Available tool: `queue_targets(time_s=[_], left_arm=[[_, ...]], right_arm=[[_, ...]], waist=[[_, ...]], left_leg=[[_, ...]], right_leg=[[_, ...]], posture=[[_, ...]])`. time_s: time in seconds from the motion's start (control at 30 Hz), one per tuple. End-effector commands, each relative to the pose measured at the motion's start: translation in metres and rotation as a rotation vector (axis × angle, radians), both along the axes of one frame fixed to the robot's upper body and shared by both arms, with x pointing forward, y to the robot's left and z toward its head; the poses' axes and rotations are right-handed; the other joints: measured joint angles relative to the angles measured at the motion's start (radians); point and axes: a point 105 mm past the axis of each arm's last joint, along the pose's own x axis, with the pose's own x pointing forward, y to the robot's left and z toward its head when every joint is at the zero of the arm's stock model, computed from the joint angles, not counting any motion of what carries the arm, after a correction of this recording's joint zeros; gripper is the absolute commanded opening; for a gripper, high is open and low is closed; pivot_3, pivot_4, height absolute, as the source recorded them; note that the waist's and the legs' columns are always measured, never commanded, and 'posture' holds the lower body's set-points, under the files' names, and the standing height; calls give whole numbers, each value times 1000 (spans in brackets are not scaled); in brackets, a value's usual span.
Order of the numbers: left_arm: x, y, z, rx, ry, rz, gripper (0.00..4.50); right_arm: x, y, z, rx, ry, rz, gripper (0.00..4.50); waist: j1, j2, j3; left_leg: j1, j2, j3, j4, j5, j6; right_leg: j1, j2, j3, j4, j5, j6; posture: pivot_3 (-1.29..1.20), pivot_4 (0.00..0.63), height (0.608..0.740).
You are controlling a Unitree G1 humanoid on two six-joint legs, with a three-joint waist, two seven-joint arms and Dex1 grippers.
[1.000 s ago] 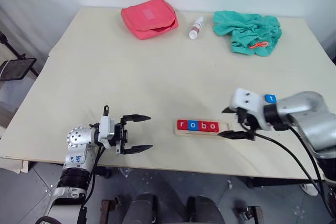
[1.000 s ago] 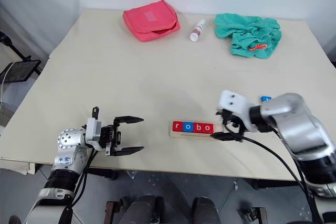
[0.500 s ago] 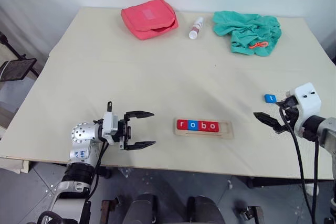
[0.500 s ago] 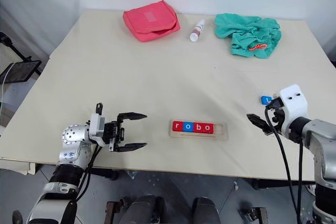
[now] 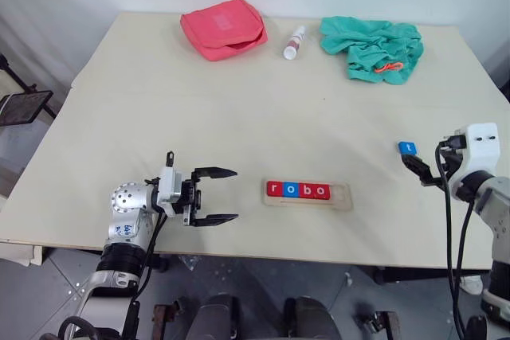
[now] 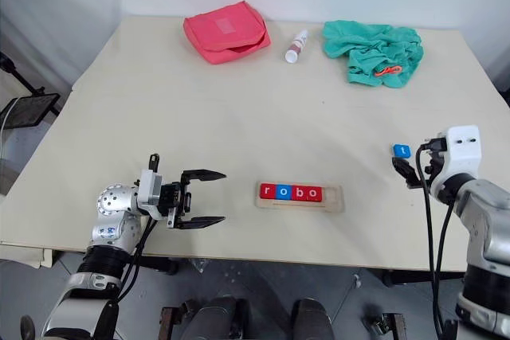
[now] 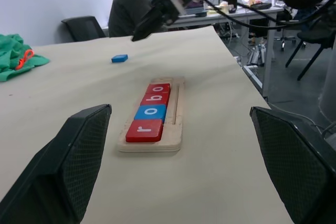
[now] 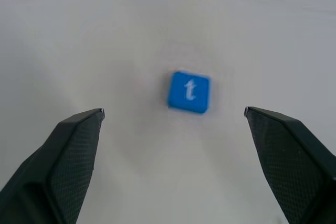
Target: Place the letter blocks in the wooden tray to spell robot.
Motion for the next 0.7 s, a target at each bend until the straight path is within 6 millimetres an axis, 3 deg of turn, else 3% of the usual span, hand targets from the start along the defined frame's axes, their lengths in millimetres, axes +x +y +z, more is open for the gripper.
queue_targets(time_s=[0.03, 0.27, 0.47, 0.57, 0.7], left_arm=[[-1, 0, 4, -6, -17, 1, 4500], [-6, 4, 2, -7, -15, 24, 4500], [-9, 6, 1, -8, -14, 42, 4500], [-9, 7, 1, -10, -15, 54, 4500], [-10, 7, 0, -11, -14, 58, 4500]], right_arm=[[16, -16, 2, -21, -25, -40, 4487], [45, -20, -10, -10, -4, -28, 4487], [56, -24, -23, -13, 40, -48, 4487], [55, -25, -31, 0, 72, -68, 3875], [52, -25, -28, 2, 51, -73, 2598]], waist=[[-2, 0, 0], [-5, 0, 0], [-4, 0, 0], [-3, 0, 0], [1, 0, 0]], left_leg=[[0, 0, 0, 0, 0, 0], [0, 0, 1, 0, 0, 0], [0, 0, 0, 0, 0, 0], [0, 0, 0, 0, 0, 0], [0, 0, -1, 1, 0, 0]], right_leg=[[0, 0, 0, 0, 0, 0], [-1, 0, 1, 1, 0, 0], [-1, -1, 0, 2, 0, 0], [0, -1, 0, 1, 0, 0], [0, -1, 1, 2, 0, 0]], posture=[[0, 150, 740], [0, 150, 740], [0, 150, 740], [0, 150, 740], [0, 150, 740]])
